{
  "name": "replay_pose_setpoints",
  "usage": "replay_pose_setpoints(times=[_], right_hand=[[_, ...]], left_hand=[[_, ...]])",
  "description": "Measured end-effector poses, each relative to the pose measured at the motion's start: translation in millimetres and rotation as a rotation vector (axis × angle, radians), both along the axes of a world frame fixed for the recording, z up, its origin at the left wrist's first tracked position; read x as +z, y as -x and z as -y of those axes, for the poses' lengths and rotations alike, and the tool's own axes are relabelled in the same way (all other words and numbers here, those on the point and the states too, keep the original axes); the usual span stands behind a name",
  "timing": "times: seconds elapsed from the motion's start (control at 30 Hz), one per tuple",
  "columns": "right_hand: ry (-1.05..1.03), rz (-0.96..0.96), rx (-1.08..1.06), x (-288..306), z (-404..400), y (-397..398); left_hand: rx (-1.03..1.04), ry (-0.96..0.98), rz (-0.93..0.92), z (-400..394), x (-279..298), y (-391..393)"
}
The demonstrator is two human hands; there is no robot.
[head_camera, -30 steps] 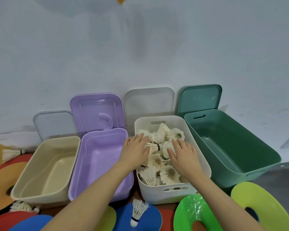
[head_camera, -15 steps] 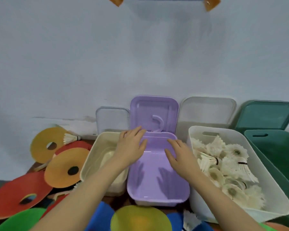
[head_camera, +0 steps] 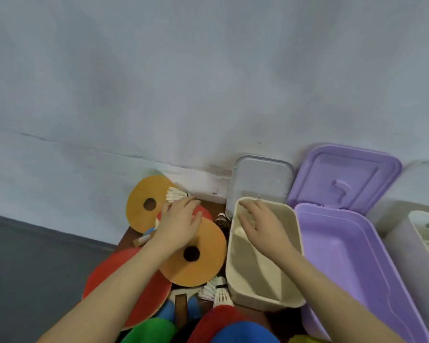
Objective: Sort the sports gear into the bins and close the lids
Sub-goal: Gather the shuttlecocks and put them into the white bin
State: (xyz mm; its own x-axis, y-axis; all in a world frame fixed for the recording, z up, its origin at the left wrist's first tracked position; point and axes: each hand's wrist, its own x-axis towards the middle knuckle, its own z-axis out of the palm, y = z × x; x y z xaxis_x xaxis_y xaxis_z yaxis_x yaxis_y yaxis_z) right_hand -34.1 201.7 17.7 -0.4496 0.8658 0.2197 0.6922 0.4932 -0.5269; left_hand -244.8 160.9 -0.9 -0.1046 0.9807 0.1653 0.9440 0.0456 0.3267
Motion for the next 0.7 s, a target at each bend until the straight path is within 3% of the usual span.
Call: replay_pose_setpoints(times=[0.33, 0.6, 0.7], right_hand=[[0.155, 0.049, -0.038, -51.6, -48.0, 119.8], [0.429, 0.452, -0.333, -102.1, -57.9, 155.0], [0.554, 0.439, -0.371, -113.8, -55.7, 152.7]], left_hand=[[0.076, 0.145, 0.068, -60.4, -60.2, 97.2], [0.010, 0.429, 0.105, -107.4, -101.1, 111.2], [0.010, 0.402, 0.212, -111.1, -109.0, 111.1]])
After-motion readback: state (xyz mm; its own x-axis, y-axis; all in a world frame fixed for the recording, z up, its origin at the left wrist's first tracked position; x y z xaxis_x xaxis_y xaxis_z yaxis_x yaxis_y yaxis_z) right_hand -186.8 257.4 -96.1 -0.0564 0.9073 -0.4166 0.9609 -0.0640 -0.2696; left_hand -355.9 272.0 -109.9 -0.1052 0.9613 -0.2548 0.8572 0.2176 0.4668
